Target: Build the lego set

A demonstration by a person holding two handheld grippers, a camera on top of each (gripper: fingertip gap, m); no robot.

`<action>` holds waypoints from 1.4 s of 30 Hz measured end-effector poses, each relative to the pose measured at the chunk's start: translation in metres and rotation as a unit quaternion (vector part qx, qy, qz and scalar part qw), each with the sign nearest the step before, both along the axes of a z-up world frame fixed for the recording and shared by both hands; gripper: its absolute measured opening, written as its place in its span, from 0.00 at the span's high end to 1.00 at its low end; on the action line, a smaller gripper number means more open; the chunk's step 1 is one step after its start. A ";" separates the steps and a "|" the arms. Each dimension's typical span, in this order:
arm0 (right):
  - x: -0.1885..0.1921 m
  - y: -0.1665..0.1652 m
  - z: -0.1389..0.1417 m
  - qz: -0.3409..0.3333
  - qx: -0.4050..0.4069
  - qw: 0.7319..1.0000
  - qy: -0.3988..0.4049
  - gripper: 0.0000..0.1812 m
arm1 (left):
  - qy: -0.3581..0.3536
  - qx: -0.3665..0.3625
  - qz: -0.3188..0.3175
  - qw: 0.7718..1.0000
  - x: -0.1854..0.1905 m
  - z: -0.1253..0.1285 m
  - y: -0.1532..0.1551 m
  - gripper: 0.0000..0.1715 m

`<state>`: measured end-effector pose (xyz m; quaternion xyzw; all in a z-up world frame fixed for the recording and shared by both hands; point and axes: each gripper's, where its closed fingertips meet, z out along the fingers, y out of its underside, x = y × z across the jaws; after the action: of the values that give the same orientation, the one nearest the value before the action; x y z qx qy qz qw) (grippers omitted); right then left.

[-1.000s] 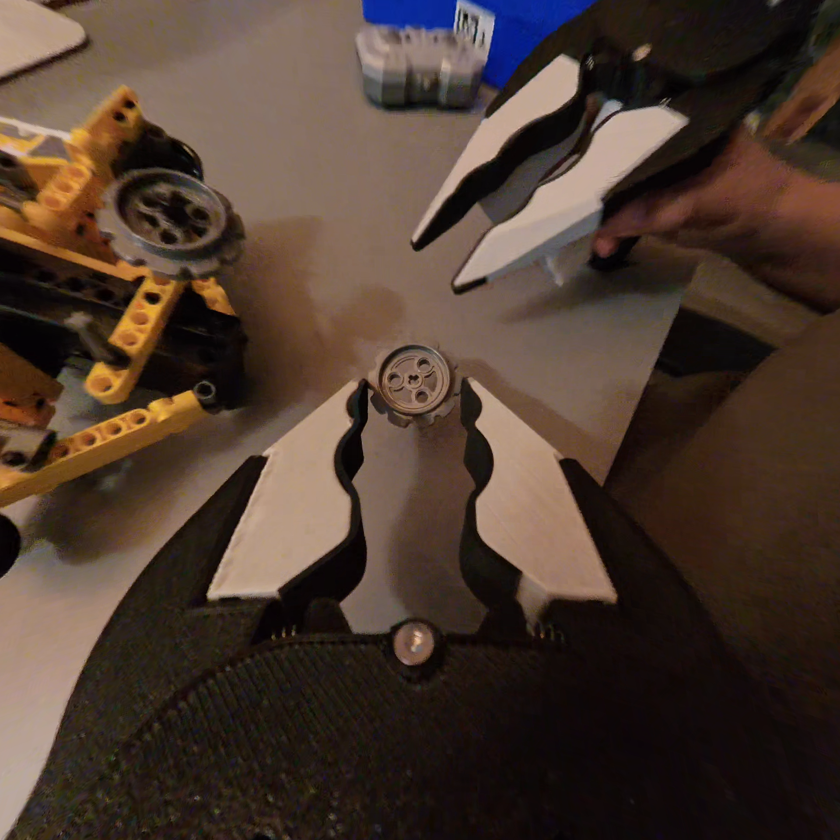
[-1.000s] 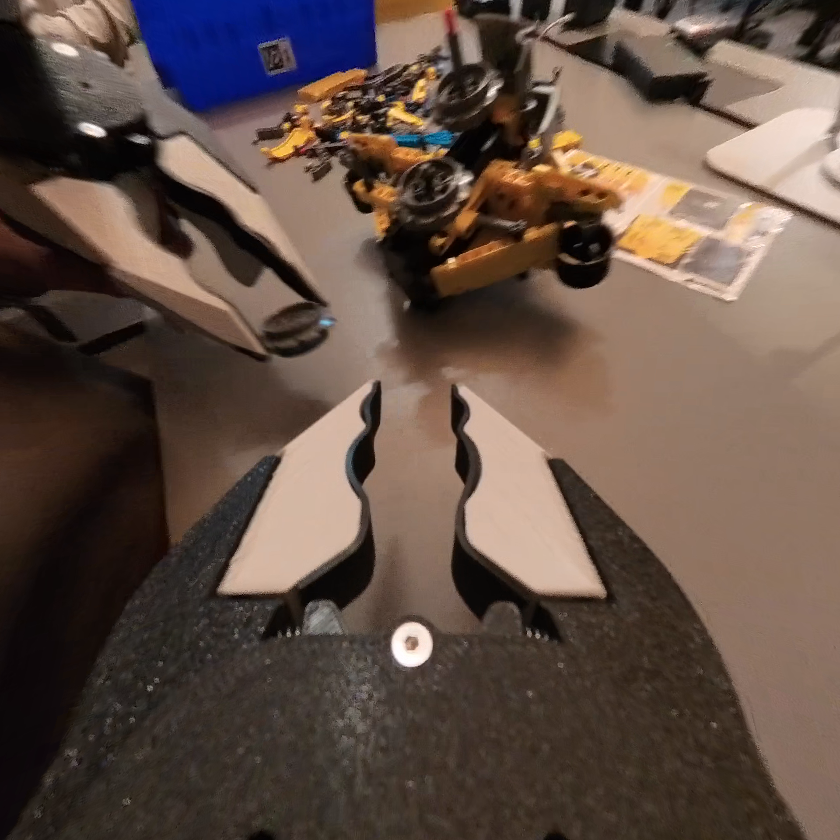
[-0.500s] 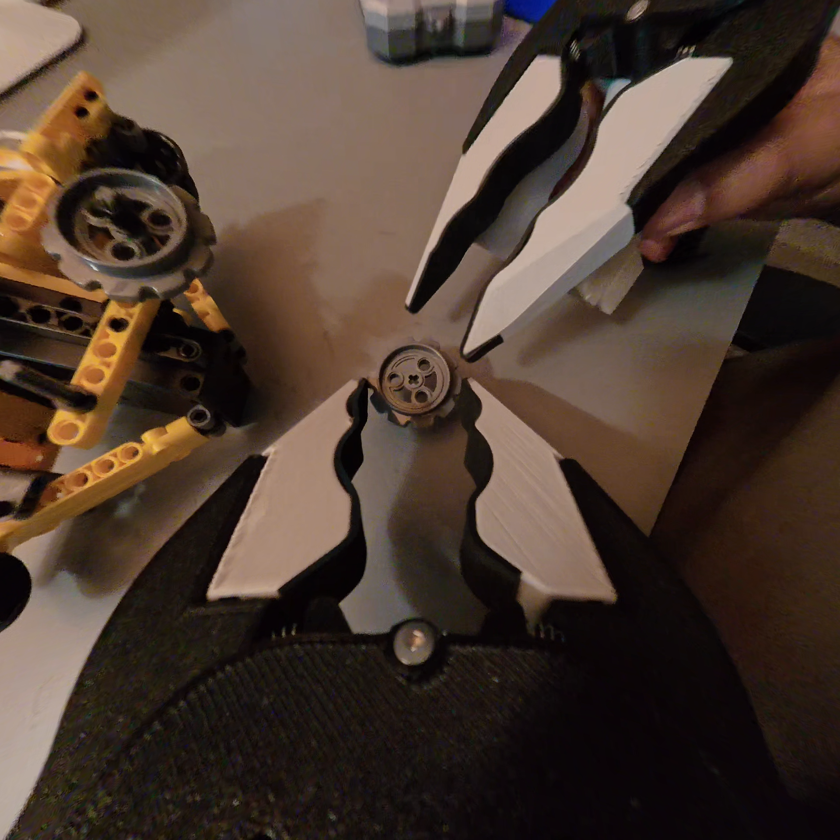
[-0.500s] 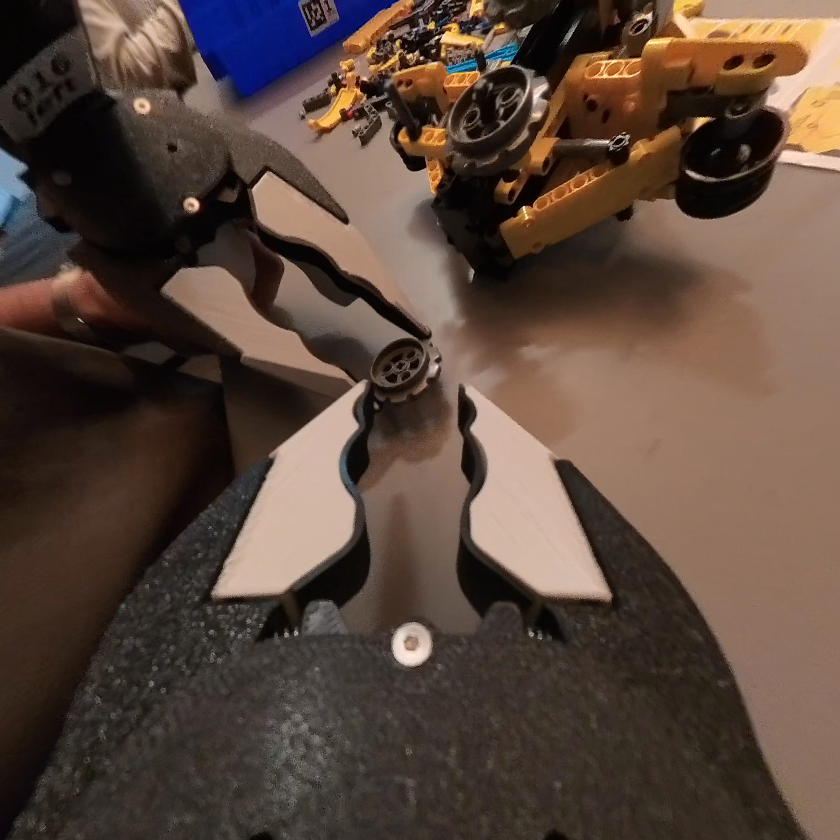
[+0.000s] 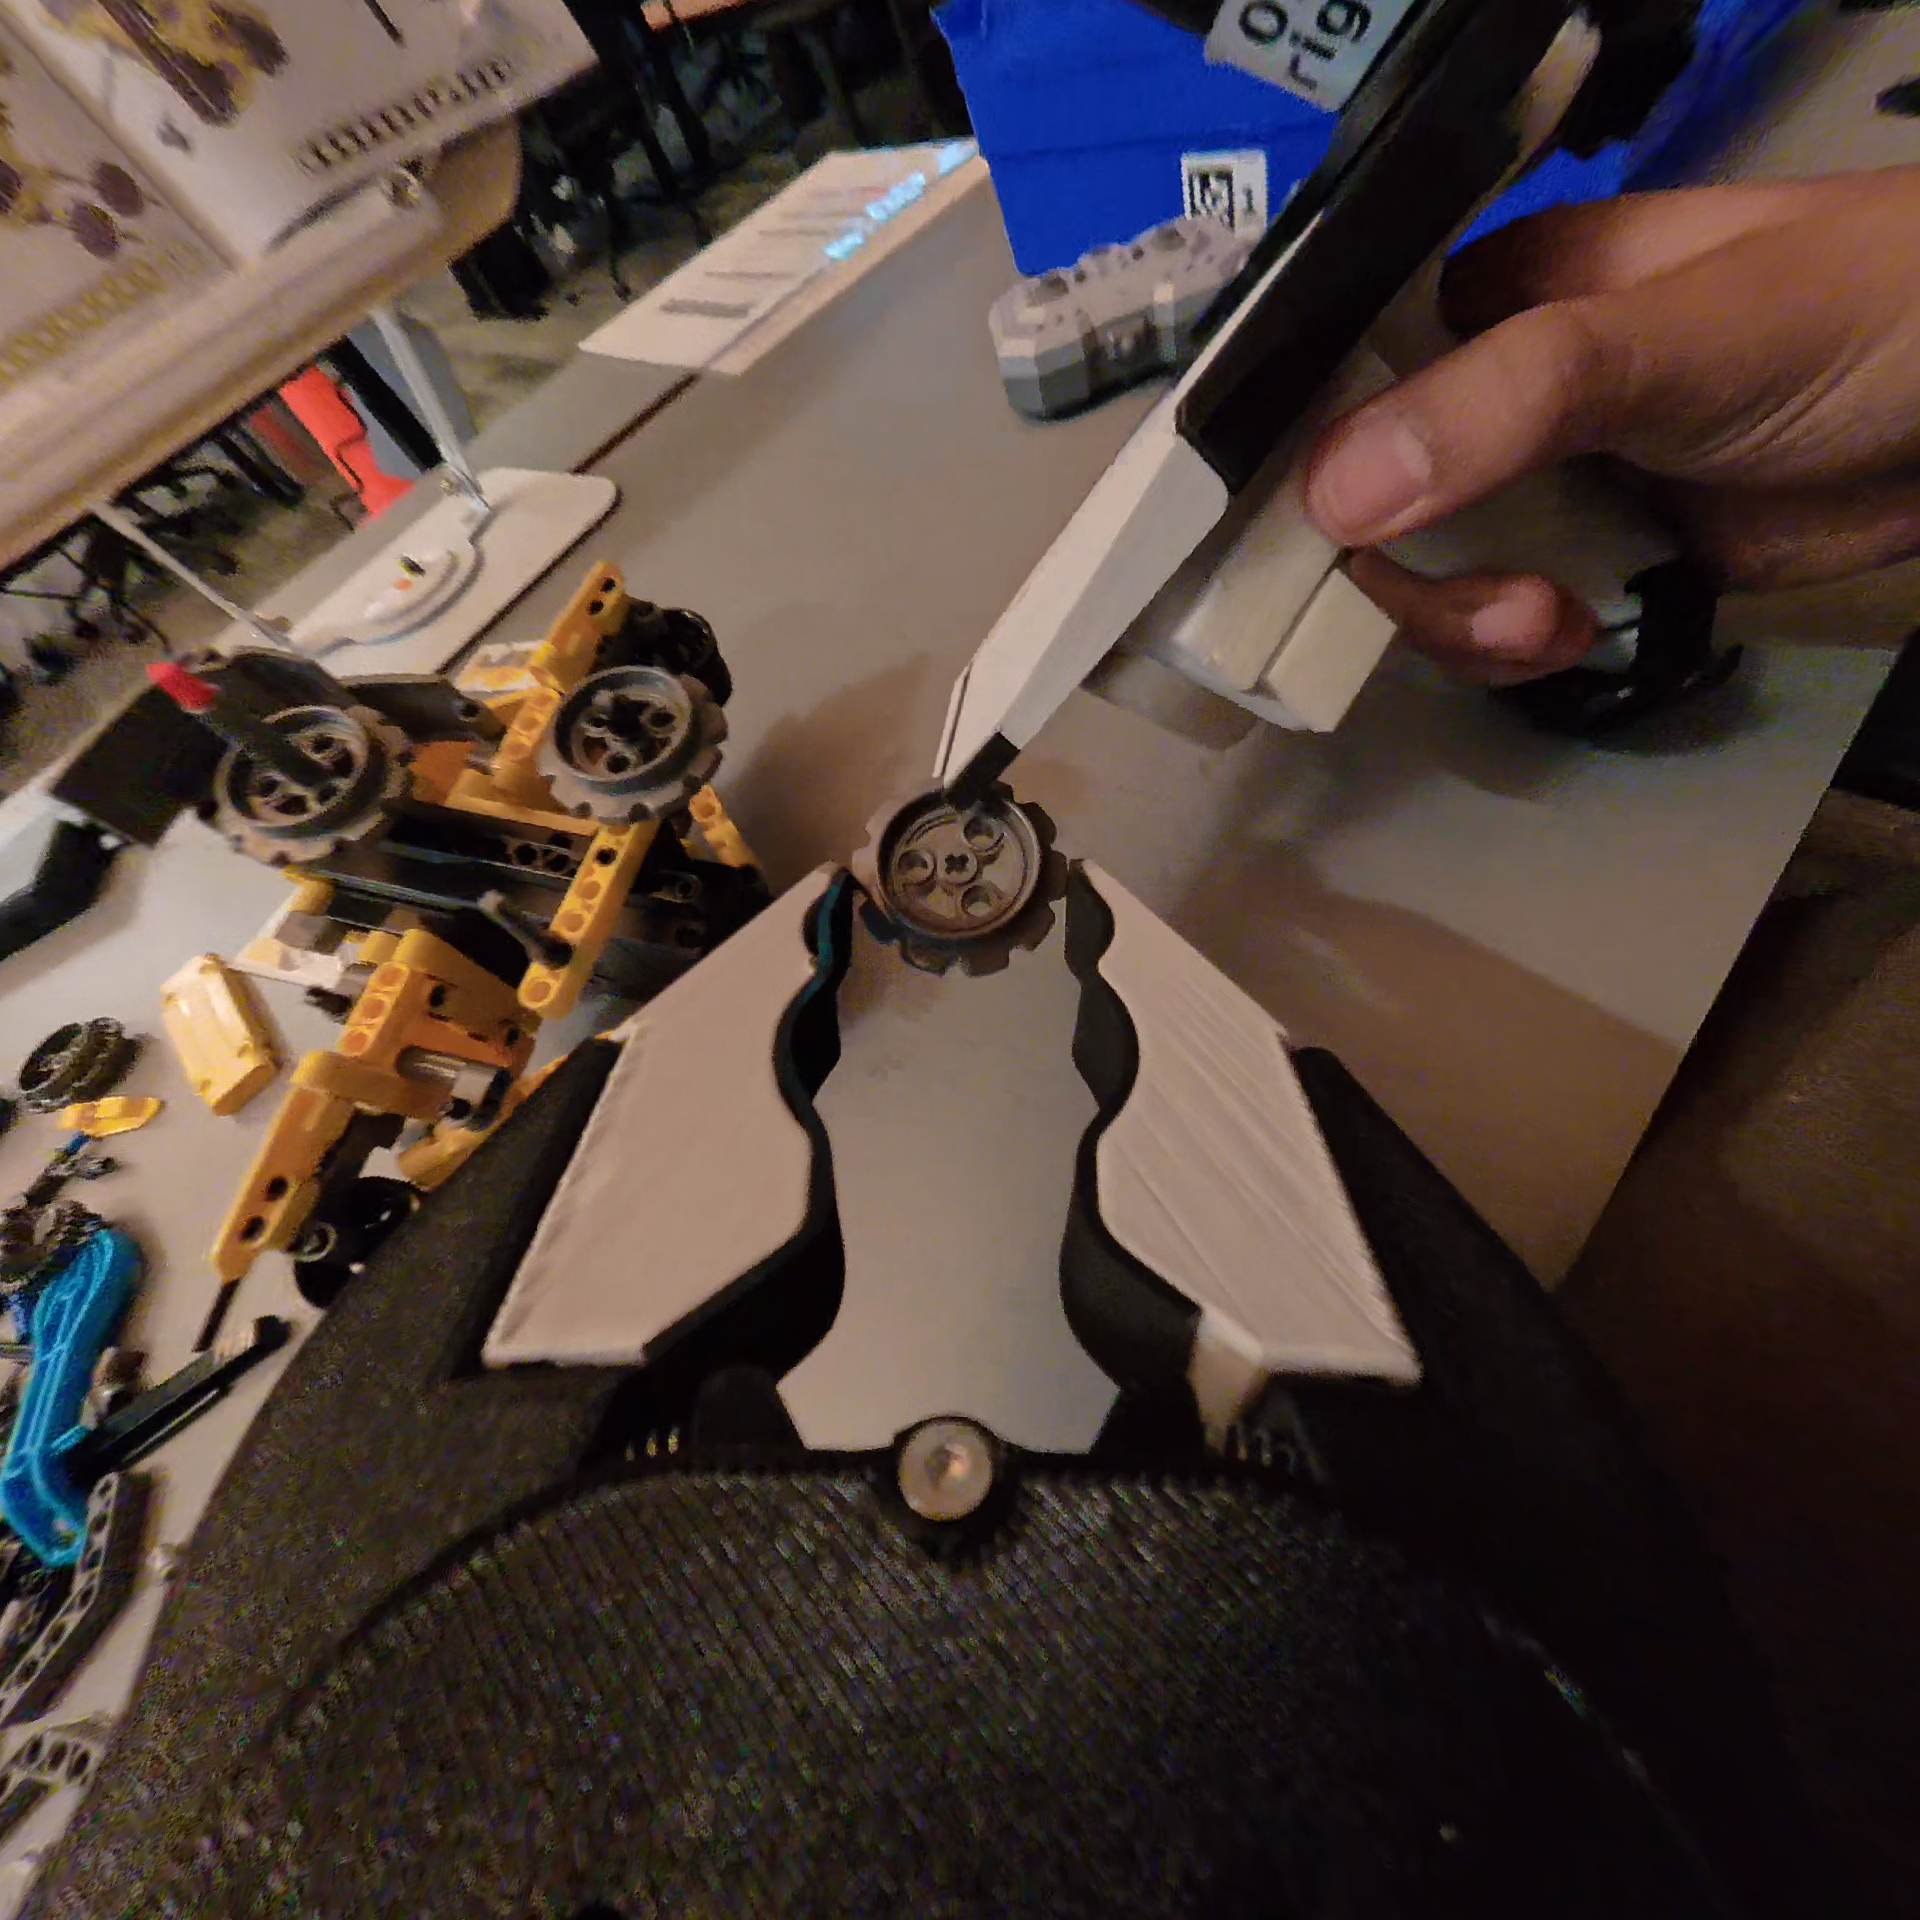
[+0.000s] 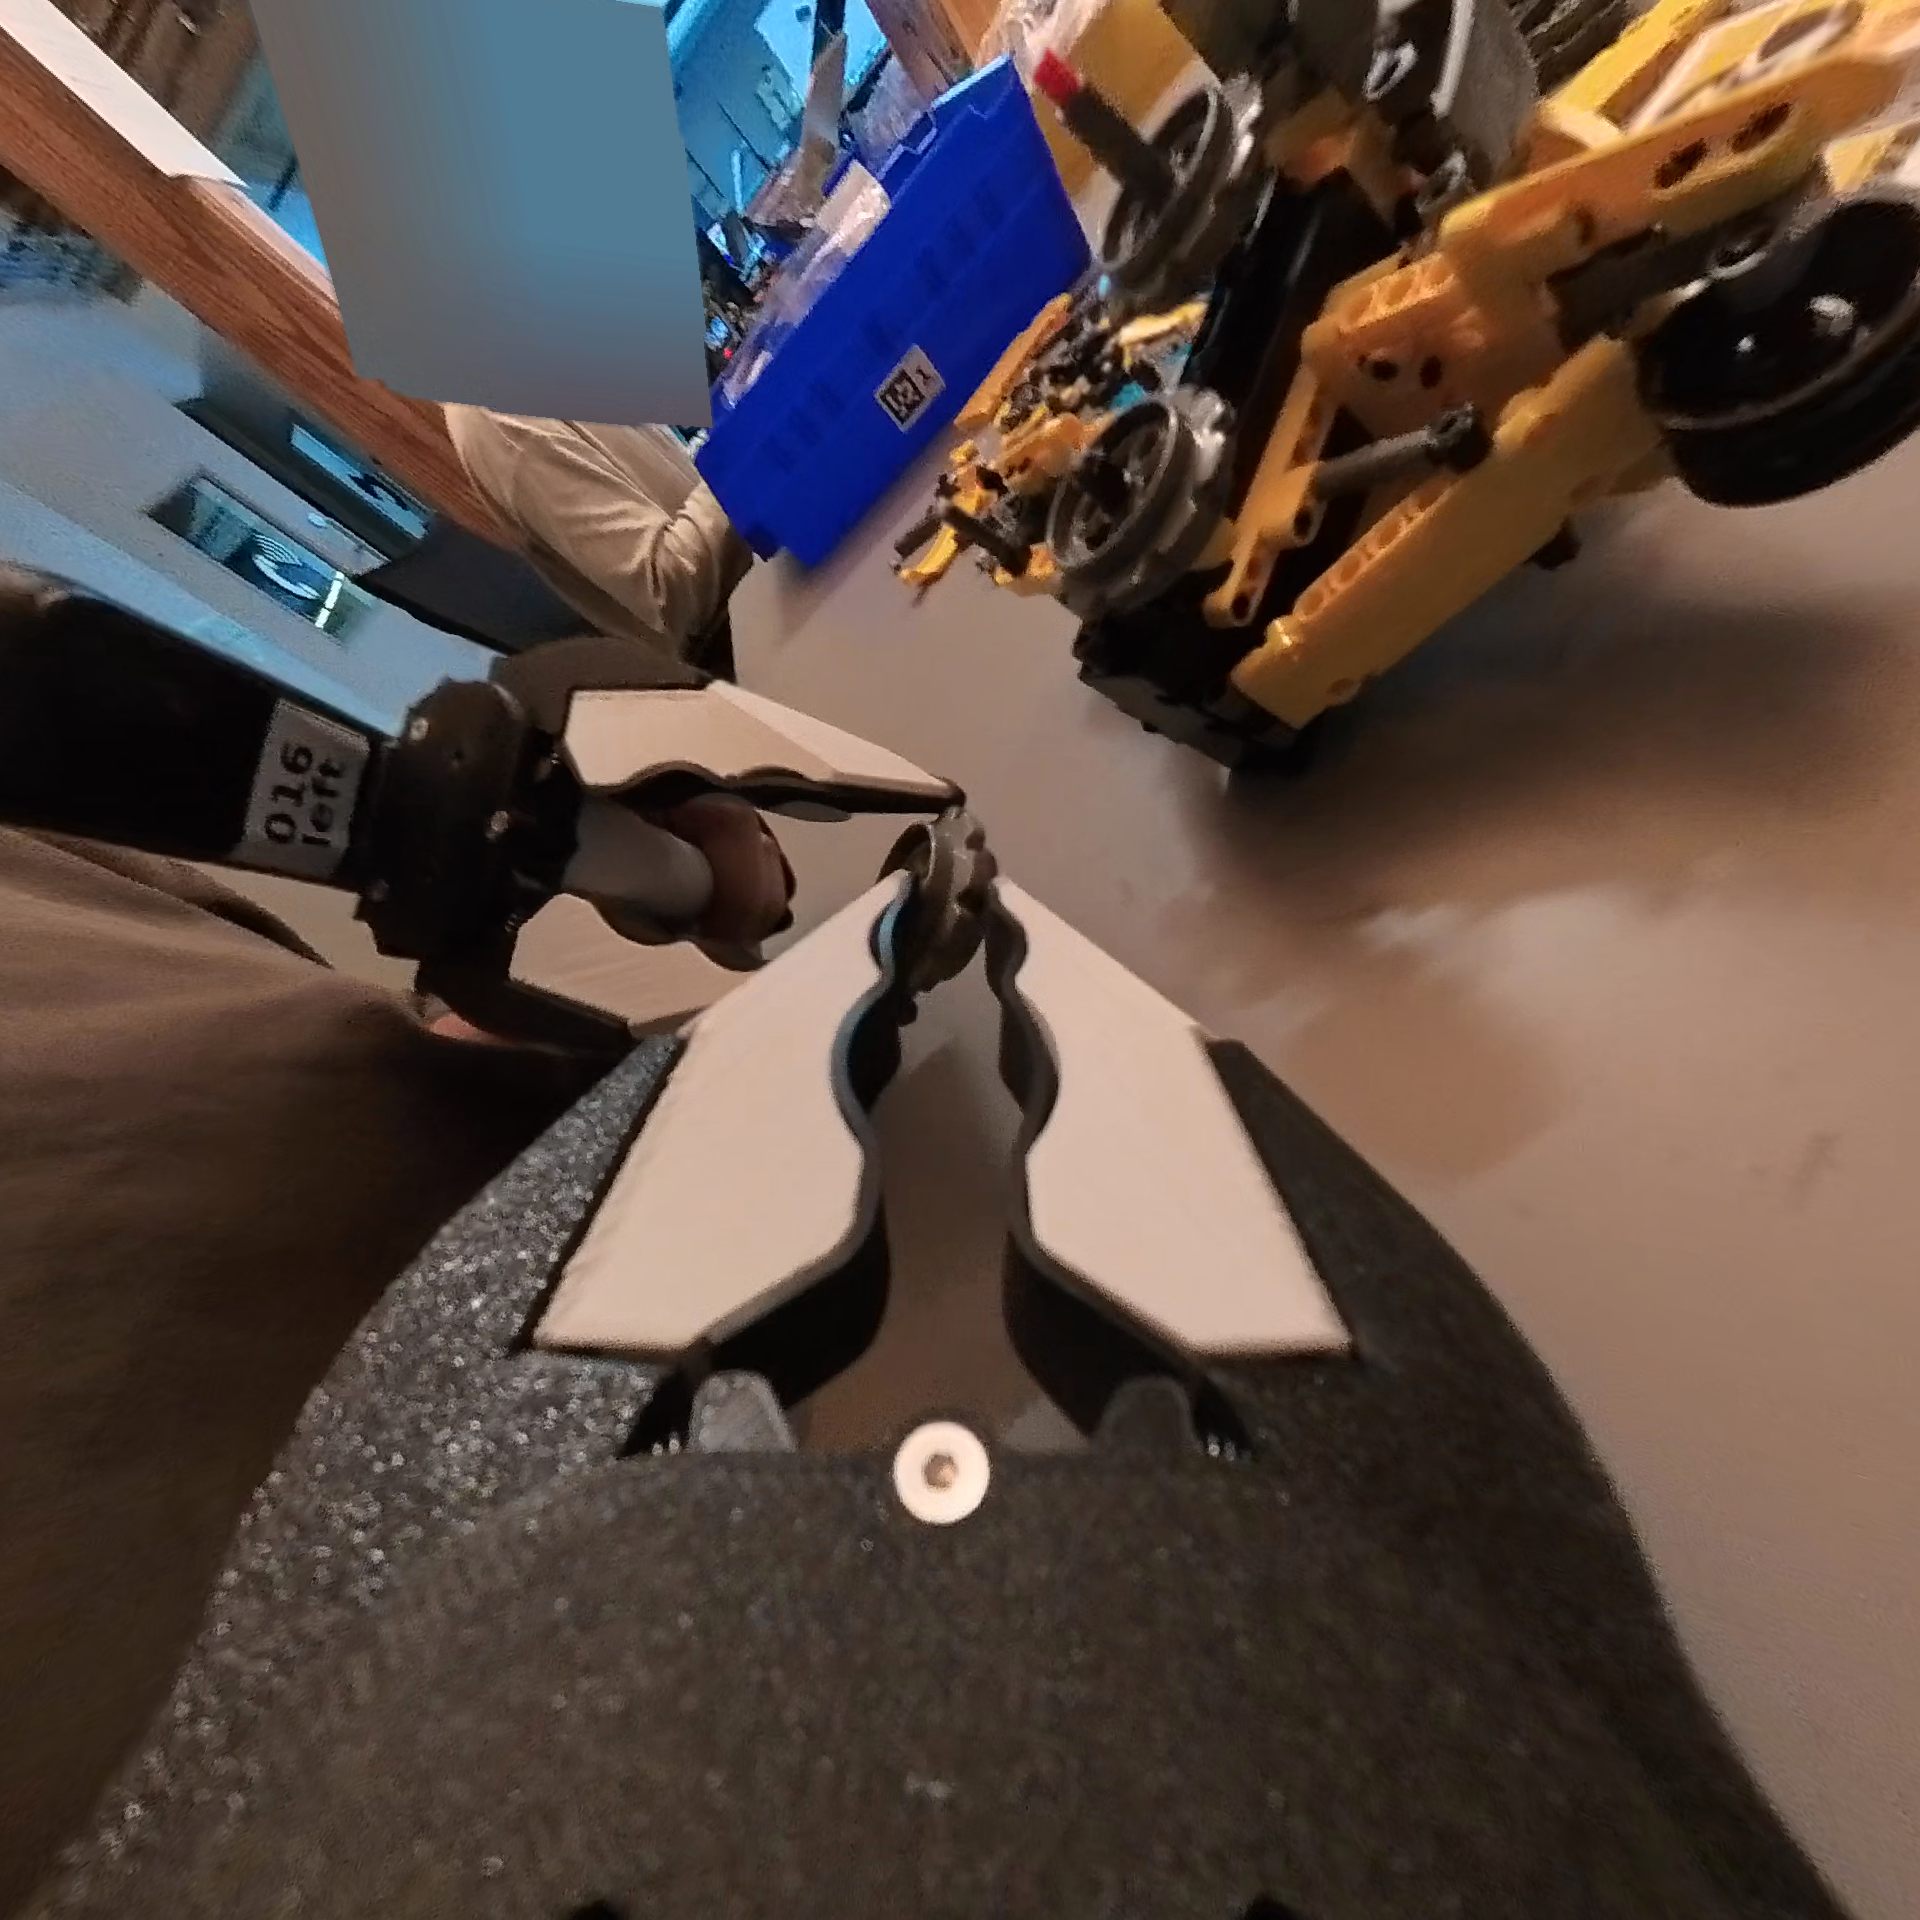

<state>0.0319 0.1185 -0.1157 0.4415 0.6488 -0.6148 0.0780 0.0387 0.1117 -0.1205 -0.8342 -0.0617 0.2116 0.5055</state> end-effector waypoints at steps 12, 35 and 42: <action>-0.030 -0.011 0.057 0.012 -0.002 0.997 0.081 0.95 | -0.211 0.253 0.044 0.943 -0.042 0.045 -0.047 0.52; -0.072 -0.034 0.037 0.039 0.068 0.996 0.038 0.95 | -0.447 0.335 -0.006 0.829 -0.069 0.021 -0.038 0.66; -0.071 -0.033 0.035 0.055 0.069 0.996 0.019 0.95 | -0.459 0.337 -0.017 0.822 -0.065 0.022 -0.035 0.67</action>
<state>-0.0394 0.0858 -0.0804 0.3979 0.7141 -0.5718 0.0693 -0.0267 0.0767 -0.0988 -0.6136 -0.3400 -0.2387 0.6715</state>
